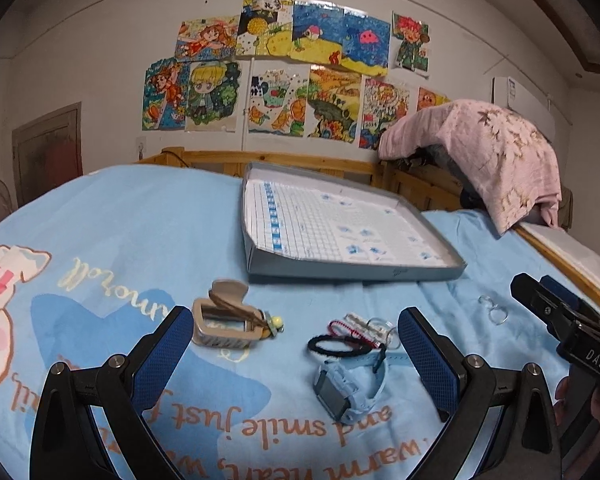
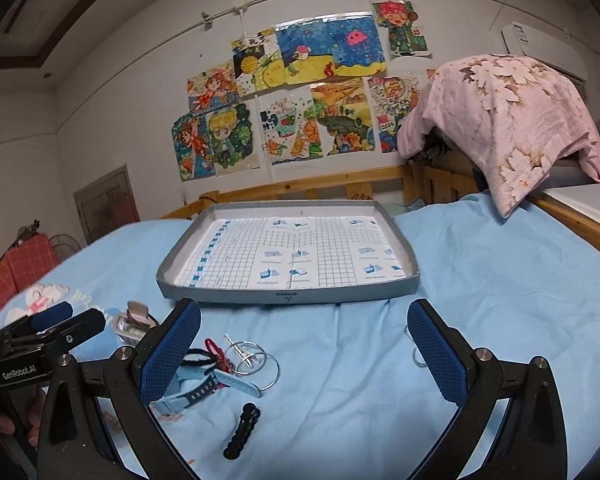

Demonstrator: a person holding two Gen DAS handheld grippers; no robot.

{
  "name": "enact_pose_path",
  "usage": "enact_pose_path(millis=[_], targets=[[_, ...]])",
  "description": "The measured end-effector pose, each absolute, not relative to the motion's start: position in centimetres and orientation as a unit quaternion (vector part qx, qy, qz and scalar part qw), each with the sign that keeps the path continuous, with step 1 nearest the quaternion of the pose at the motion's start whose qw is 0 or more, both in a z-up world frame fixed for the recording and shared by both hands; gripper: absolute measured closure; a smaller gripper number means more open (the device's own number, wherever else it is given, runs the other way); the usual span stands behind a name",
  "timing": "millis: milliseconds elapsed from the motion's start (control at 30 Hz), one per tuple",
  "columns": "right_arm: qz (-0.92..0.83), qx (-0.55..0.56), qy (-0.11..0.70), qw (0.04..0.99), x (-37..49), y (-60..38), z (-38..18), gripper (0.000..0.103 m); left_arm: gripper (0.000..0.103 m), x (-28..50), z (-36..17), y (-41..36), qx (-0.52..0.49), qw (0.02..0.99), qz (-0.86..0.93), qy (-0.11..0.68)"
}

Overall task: Organize jewelry
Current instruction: 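Grasp the light-blue smartwatch with the left gripper while the right gripper grasps the black beaded bracelet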

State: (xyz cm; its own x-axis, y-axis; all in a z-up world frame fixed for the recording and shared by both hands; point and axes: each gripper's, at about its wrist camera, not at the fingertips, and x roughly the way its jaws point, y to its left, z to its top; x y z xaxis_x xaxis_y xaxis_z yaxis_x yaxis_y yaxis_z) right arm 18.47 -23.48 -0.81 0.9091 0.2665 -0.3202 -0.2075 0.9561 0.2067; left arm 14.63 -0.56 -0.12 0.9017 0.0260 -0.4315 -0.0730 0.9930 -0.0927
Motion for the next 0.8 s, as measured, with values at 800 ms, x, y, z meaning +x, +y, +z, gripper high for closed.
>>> enact_pose_path(millis=[800], targets=[[0.208, 0.008, 0.278, 0.938, 18.2, -20.3, -6.4, 0.038, 0.041, 17.3, -6.2, -0.7, -0.084, 0.941, -0.077, 0.319]])
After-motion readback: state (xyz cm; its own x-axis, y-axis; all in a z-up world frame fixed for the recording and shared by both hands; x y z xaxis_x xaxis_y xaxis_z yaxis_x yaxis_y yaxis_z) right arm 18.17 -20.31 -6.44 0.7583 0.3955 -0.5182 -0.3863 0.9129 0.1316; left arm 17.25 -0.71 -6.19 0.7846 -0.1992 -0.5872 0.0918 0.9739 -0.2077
